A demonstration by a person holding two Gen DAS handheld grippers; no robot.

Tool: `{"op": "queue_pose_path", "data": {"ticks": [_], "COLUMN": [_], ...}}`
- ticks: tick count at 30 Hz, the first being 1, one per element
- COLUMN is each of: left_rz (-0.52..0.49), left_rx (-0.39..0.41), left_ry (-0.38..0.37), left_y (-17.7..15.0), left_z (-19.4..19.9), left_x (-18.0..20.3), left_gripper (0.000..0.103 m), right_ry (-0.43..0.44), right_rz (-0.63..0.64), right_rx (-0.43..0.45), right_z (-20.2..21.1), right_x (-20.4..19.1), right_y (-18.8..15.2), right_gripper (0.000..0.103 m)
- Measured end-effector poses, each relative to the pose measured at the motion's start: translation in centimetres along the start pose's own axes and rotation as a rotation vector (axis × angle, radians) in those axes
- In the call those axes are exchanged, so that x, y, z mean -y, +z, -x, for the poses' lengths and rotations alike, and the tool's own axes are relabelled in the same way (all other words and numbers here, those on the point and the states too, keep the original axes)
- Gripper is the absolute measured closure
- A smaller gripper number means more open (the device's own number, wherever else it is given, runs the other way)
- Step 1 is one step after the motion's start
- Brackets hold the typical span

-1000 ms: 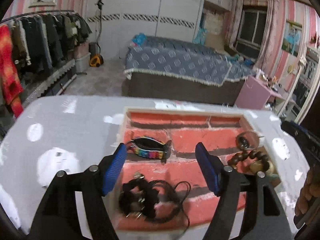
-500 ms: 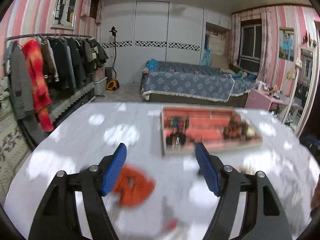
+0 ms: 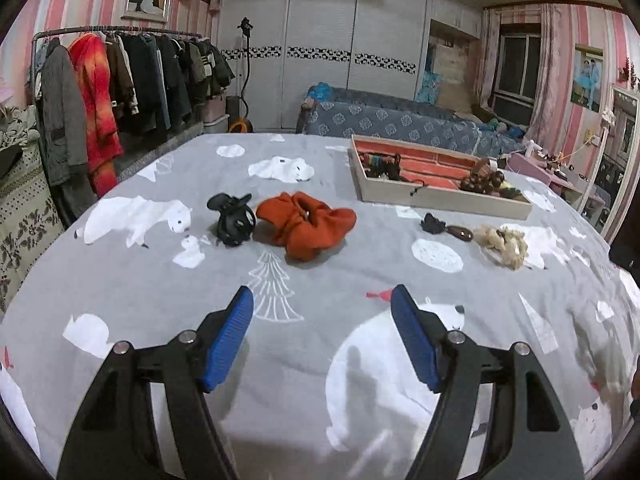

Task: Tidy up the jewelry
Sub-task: 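Withdraw both grippers from the box toward the orange and cream scrunchies, then grasp the orange scrunchie with the left gripper while the right grasps the cream fluffy scrunchie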

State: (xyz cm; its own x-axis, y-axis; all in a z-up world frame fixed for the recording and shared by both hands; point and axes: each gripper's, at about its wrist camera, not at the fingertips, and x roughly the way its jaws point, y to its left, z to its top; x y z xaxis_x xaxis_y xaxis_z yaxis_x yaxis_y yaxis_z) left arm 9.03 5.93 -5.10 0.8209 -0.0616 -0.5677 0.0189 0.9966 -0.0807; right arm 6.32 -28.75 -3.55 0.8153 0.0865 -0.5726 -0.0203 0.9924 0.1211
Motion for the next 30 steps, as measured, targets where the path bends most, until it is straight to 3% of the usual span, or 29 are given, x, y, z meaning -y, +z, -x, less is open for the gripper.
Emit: {"op": "queue_pose_path", "data": {"ticks": [10,14,19,30], "left_rz": [-0.072,-0.116,-0.120,-0.124], "left_rx": [0.004,-0.035,-0.051,-0.162], "left_ry": [-0.009,-0.043,-0.010,0.014], "left_y": [2.2,2.8,4.4,6.3], "left_z": [-2.2,-4.5,-7.4,-13.9], "left_x": [1.4,2.0,1.7,-0.3], "left_gripper": [0.033,0.033,0.033,0.033], "right_ry": [0.015,0.003,-0.005,-0.016], "right_rz": [0.016,0.007,0.025,0.029], "right_rx": [-0.045,-0.039,-0.062,-0.150], "right_z": [-2.3,-3.3,-5.6,-12.1], "right_x": [-1.4,-1.7,-3.0,-5.0], "right_y": [-0.3,0.1,1.1,2.9], "right_gripper": [0.034,0.034,0.034,0.034]}}
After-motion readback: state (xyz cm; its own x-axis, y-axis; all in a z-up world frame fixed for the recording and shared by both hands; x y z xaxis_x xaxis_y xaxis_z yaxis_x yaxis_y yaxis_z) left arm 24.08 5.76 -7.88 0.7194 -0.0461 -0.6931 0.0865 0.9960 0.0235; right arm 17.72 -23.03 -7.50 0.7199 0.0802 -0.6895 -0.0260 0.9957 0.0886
